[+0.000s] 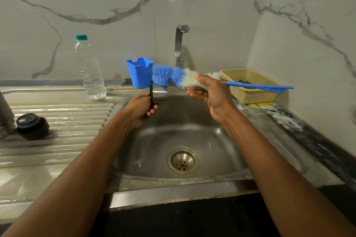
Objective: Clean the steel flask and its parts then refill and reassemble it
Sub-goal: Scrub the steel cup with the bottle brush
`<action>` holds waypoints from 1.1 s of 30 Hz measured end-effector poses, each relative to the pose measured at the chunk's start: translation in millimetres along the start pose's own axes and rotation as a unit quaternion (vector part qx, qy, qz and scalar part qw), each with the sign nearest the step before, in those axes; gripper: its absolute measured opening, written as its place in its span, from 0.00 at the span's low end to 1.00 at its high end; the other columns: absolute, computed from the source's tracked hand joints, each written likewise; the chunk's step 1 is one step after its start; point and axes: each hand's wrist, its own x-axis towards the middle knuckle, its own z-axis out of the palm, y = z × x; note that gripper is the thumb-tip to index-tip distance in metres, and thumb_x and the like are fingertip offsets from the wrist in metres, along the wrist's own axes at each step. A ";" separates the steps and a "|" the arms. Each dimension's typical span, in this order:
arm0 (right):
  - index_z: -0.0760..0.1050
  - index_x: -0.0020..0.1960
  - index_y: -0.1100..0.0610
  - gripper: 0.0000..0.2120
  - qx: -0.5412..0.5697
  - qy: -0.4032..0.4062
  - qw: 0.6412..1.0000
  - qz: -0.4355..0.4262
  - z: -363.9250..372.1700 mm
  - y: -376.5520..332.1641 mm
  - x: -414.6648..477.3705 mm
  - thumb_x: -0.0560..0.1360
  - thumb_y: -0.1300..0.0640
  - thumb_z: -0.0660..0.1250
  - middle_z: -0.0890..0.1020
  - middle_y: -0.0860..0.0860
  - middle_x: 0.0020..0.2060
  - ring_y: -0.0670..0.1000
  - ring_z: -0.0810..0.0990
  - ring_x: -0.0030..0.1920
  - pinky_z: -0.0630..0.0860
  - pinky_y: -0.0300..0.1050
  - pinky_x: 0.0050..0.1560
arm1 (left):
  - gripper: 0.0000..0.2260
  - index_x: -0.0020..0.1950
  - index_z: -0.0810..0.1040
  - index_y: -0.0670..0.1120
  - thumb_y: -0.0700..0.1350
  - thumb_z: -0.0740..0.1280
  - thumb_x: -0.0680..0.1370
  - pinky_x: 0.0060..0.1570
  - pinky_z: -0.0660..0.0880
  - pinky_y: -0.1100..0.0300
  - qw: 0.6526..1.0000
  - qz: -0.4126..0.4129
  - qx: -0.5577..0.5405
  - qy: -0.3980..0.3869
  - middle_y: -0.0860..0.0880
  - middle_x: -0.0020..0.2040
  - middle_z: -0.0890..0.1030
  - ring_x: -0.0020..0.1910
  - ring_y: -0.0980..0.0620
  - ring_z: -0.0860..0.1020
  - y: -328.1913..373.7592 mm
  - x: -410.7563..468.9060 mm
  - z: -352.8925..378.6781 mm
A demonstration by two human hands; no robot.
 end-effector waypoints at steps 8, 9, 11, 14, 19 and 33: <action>0.81 0.49 0.63 0.07 0.003 -0.009 1.000 -0.001 -1.8 1.0 0.2 0.80 0.59 0.67 0.86 0.60 0.36 0.53 0.86 0.35 0.83 0.41 0.38 | 0.11 0.54 0.79 0.41 0.36 0.57 0.84 0.22 0.71 0.68 0.998 -0.001 -0.053 -0.028 0.49 0.30 0.79 0.25 0.59 0.75 1.2 -0.8 -1.5; 0.81 0.50 0.63 0.07 0.001 -0.022 1.000 -0.001 -2.1 0.2 -0.1 0.80 0.59 0.67 0.86 0.60 0.36 0.53 0.86 0.35 0.83 0.40 0.37 | 0.10 0.54 0.79 0.41 0.37 0.58 0.85 0.22 0.72 0.68 0.997 0.001 -0.066 -0.031 0.48 0.32 0.81 0.27 0.58 0.77 1.3 -1.8 -1.5; 0.81 0.49 0.63 0.07 0.002 -0.033 0.999 -0.005 -1.9 -3.7 -0.5 0.80 0.60 0.67 0.85 0.60 0.36 0.53 0.85 0.34 0.82 0.39 0.36 | 0.08 0.56 0.80 0.42 0.39 0.61 0.84 0.23 0.73 0.69 0.994 0.003 -0.101 -0.031 0.47 0.39 0.84 0.32 0.57 0.80 0.9 -1.7 -2.5; 0.81 0.50 0.63 0.07 0.009 -0.005 1.000 -0.008 -1.7 -1.9 0.7 0.80 0.60 0.68 0.85 0.60 0.37 0.53 0.85 0.34 0.83 0.40 0.37 | 0.09 0.60 0.79 0.42 0.38 0.60 0.84 0.23 0.74 0.69 0.991 -0.006 -0.131 -0.033 0.47 0.40 0.85 0.32 0.57 0.82 1.7 0.6 -3.2; 0.81 0.49 0.63 0.07 -0.007 -0.024 1.000 -0.007 -3.1 -1.6 0.1 0.80 0.60 0.67 0.86 0.60 0.36 0.53 0.85 0.34 0.82 0.39 0.36 | 0.10 0.60 0.79 0.42 0.37 0.59 0.85 0.28 0.78 0.67 0.986 -0.001 -0.159 -0.039 0.43 0.48 0.84 0.37 0.54 0.84 2.9 -1.2 -0.6; 0.81 0.49 0.62 0.07 -0.015 -0.020 1.000 -0.006 -3.0 0.6 0.3 0.80 0.58 0.67 0.86 0.59 0.37 0.53 0.86 0.36 0.83 0.41 0.39 | 0.11 0.49 0.78 0.39 0.37 0.57 0.86 0.18 0.69 0.72 0.994 -0.043 -0.097 0.028 0.49 0.23 0.77 0.17 0.59 0.72 4.0 1.5 -2.4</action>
